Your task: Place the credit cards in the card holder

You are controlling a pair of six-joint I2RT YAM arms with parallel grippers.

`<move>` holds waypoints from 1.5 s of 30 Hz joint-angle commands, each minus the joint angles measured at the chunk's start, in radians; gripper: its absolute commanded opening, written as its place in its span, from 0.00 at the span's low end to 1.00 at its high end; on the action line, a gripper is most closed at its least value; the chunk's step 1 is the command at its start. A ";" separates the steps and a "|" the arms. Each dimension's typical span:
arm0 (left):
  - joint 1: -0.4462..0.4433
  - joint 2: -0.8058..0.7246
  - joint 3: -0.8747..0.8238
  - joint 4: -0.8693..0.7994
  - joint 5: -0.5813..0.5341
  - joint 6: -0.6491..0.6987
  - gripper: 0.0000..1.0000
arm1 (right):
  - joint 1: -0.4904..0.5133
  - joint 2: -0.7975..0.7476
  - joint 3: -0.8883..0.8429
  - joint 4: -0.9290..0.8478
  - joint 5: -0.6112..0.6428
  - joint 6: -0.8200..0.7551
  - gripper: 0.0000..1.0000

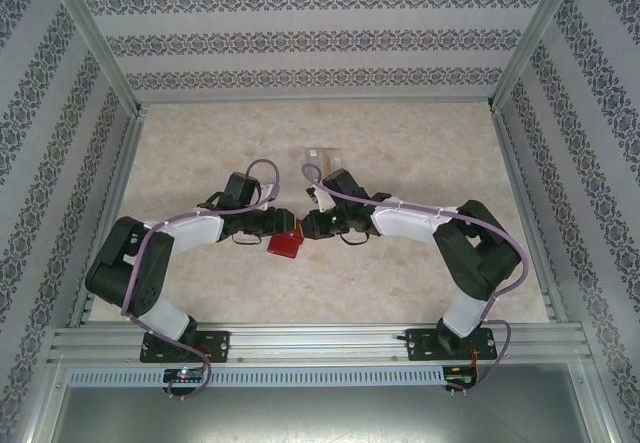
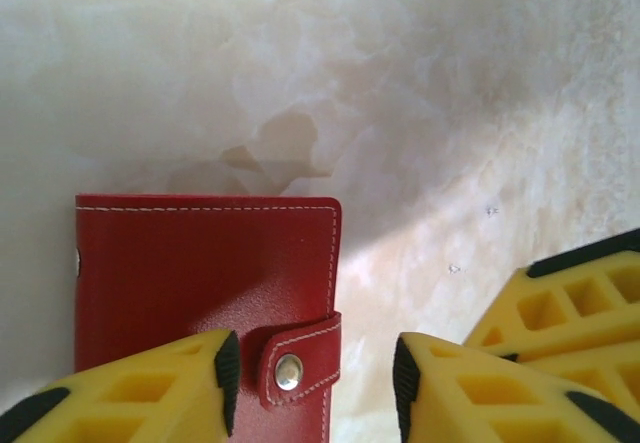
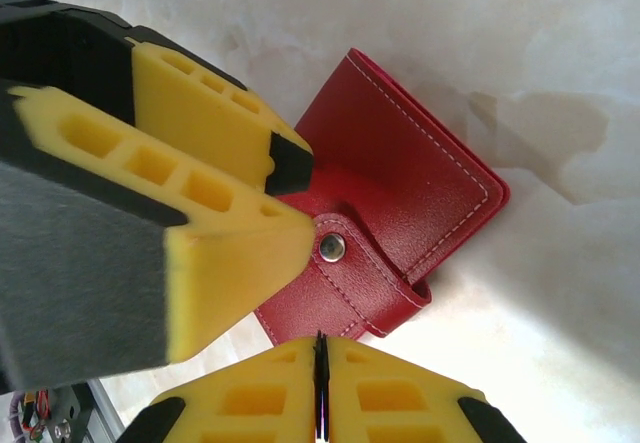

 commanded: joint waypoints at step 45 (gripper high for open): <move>0.307 -0.379 -0.014 -0.467 -0.298 -0.042 0.77 | 0.072 0.336 0.397 -0.382 0.089 -0.134 0.08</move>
